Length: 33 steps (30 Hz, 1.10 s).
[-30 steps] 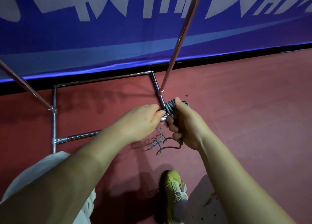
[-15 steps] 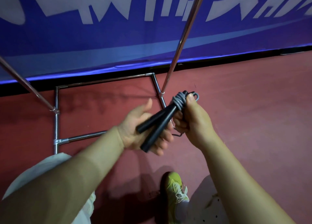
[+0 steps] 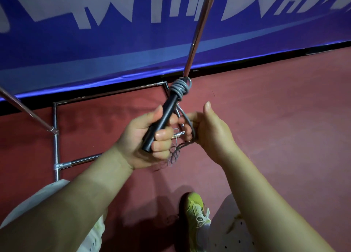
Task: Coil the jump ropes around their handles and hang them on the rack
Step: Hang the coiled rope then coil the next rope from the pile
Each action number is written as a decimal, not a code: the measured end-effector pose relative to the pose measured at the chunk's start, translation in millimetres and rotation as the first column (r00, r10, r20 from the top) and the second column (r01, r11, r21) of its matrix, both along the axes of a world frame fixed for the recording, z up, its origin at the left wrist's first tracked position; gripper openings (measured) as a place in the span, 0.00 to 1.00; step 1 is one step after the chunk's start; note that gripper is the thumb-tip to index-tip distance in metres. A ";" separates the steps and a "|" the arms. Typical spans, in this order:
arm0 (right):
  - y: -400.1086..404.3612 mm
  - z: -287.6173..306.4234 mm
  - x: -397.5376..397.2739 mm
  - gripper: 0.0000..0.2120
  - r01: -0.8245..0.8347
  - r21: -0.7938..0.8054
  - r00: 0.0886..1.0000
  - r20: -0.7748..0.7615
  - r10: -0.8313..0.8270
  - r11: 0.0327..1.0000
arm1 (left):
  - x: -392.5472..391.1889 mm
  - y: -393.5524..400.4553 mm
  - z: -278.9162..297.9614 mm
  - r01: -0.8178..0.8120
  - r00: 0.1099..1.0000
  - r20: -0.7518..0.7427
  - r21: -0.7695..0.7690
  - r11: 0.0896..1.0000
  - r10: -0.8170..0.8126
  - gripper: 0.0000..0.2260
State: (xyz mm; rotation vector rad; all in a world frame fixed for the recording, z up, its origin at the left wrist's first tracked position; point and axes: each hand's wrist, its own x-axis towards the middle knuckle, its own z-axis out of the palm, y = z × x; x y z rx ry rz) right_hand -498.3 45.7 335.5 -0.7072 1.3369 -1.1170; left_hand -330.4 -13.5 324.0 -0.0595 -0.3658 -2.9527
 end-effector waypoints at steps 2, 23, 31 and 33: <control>0.1 1.2 -1.9 0.30 0.023 -0.027 0.995 -0.098 -0.026 0.999 | 4.8 -5.7 3.3 -0.013 0.999 0.035 -0.026 1.000 0.014 0.14; 27.4 38.3 -21.6 0.09 -0.418 0.188 0.226 -0.926 0.302 0.889 | -5.4 1.7 9.6 0.600 0.515 0.819 -0.556 0.576 0.254 0.09; 26.2 29.1 -27.0 0.11 -0.766 0.380 0.433 -0.292 0.853 0.519 | -18.2 29.6 11.9 0.890 0.451 0.880 -0.431 0.149 -0.147 0.07; 25.9 23.1 -25.3 0.09 -0.862 0.310 0.395 -0.083 0.915 0.400 | -18.1 31.5 14.7 0.883 0.469 0.852 -0.457 0.109 -0.231 0.08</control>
